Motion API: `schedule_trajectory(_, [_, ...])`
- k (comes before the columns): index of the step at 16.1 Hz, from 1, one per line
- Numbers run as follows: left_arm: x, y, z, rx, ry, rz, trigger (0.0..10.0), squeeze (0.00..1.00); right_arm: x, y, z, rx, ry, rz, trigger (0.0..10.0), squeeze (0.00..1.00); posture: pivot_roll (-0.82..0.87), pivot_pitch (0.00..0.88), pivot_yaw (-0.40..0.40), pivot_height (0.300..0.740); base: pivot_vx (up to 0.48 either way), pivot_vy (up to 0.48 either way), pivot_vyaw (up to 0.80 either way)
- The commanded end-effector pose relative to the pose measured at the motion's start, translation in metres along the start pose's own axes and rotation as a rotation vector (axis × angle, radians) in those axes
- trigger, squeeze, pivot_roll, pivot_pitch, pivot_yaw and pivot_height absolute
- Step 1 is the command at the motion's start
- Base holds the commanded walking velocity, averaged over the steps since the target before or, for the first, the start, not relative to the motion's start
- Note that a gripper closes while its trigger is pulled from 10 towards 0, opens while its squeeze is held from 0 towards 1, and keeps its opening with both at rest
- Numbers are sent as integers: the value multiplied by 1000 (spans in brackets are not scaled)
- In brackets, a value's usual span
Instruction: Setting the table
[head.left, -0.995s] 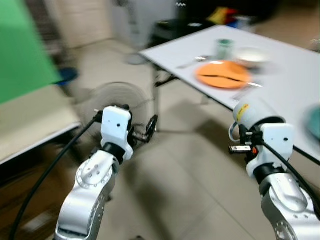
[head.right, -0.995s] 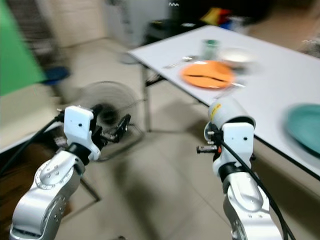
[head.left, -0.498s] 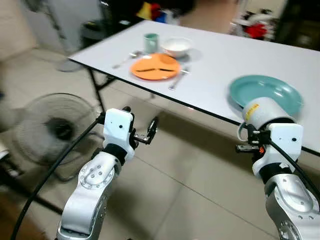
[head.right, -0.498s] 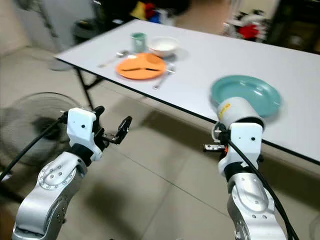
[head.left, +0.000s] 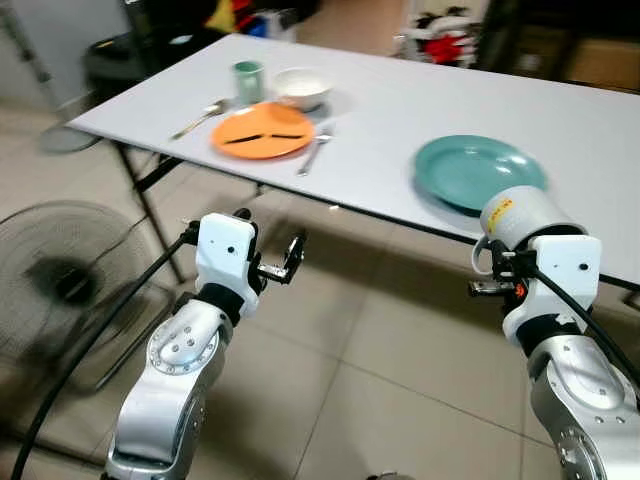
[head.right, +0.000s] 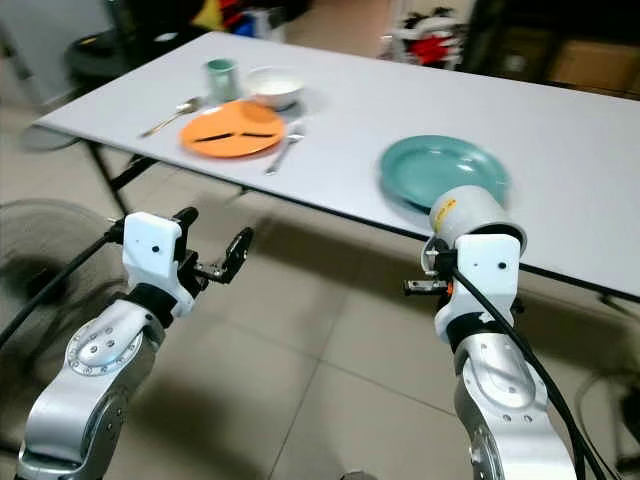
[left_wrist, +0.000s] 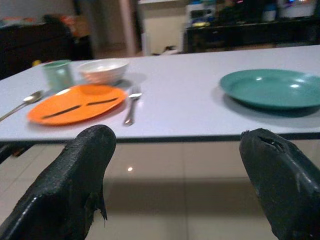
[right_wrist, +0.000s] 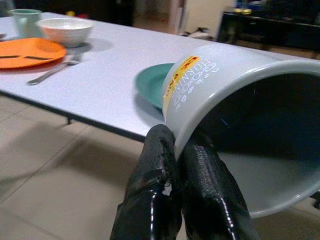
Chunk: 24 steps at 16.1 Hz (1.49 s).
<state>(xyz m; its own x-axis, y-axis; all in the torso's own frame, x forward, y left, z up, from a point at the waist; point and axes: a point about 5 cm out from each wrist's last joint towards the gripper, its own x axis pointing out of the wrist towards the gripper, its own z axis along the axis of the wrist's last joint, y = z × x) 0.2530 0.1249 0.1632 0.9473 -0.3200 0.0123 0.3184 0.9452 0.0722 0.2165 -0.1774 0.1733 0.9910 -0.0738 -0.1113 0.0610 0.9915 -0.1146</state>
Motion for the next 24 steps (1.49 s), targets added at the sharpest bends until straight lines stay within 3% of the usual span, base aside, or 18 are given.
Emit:
schedule_trajectory(1, [3,-1,3,2,-16,-14,10000,0,0,-3,2,-17,-5,-13,10000,0,11,5,41,740,255,0,-800])
schedule_trajectory(9, [6,-2,2,-10,-16,-34,10000,0,-2,-6,5,-32,-20,-34,10000,0,-6,6,50,740,254,0,-50])
schedule_trajectory(15, [3,-1,1,-17,-16,-16,10000,0,-2,-6,7,-44,-23,-20,10000,0,0,9,33,740,252,0,-685])
schedule_trajectory(19, [3,0,1,-17,-18,-11,10000,0,-1,-4,8,-39,-30,-13,10000,0,0,2,37,740,255,0,0])
schedule_trajectory(24, [4,-2,0,-25,-16,-24,10000,0,-2,-6,8,-51,-26,-23,10000,0,-16,0,52,740,266,0,-653])
